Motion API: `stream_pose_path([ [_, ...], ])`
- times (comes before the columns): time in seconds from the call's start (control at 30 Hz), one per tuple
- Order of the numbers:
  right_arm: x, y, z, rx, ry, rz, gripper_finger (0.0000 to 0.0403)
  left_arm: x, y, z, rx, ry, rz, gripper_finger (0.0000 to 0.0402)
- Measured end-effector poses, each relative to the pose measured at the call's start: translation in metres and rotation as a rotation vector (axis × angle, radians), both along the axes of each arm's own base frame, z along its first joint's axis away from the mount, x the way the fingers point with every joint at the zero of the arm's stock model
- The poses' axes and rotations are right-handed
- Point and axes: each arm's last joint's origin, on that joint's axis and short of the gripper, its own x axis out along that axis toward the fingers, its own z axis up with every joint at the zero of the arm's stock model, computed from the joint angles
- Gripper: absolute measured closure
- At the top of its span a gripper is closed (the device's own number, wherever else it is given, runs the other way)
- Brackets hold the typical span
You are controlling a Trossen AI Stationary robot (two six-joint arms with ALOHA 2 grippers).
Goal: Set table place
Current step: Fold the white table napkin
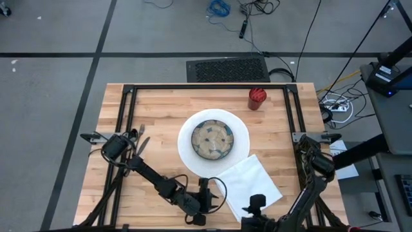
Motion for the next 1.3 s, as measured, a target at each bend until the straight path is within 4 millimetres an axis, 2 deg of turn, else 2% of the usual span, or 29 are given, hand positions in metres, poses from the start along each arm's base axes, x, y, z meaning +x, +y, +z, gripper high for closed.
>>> stream_pose_path([
  [0.07,0.001,0.000,0.021,0.053,-0.067,-0.030,0.0243,0.000,0.000,0.000,-0.001,-0.001,0.000,0.0262],
  [0.13,-0.001,-0.005,0.035,0.078,-0.098,-0.079,0.0243,0.000,0.000,0.000,-0.002,-0.004,0.000,0.0262],
  [0.37,-0.021,-0.036,0.049,0.104,-0.082,-0.527,0.0243,0.007,0.000,0.008,-0.062,-0.089,0.008,0.0262],
  [0.63,-0.011,-0.053,0.022,0.322,-0.003,-0.758,0.0243,0.012,0.004,0.012,-0.090,-0.139,0.030,0.0262],
  [0.77,-0.010,-0.067,0.015,0.427,-0.064,-0.769,0.0243,0.019,0.015,0.012,-0.129,-0.136,0.083,0.0262],
  [0.93,-0.009,-0.091,-0.016,0.355,-0.126,-0.795,0.0243,0.028,0.032,0.011,-0.125,-0.131,0.127,0.0262],
  [1.03,-0.007,-0.104,-0.042,0.324,-0.131,-0.825,0.0243,0.036,0.046,0.001,-0.113,-0.115,0.165,0.0262],
  [1.13,-0.005,-0.114,-0.064,0.305,-0.134,-0.838,0.0243,0.042,0.058,-0.021,-0.115,-0.066,0.208,0.0262],
  [1.23,-0.003,-0.118,-0.080,0.308,-0.145,-0.804,0.0243,0.044,0.064,-0.038,-0.110,-0.020,0.222,0.0262],
  [1.3,-0.004,-0.119,-0.082,0.302,-0.140,-0.798,0.0243,0.043,0.064,-0.043,-0.096,0.004,0.224,0.0262],
])
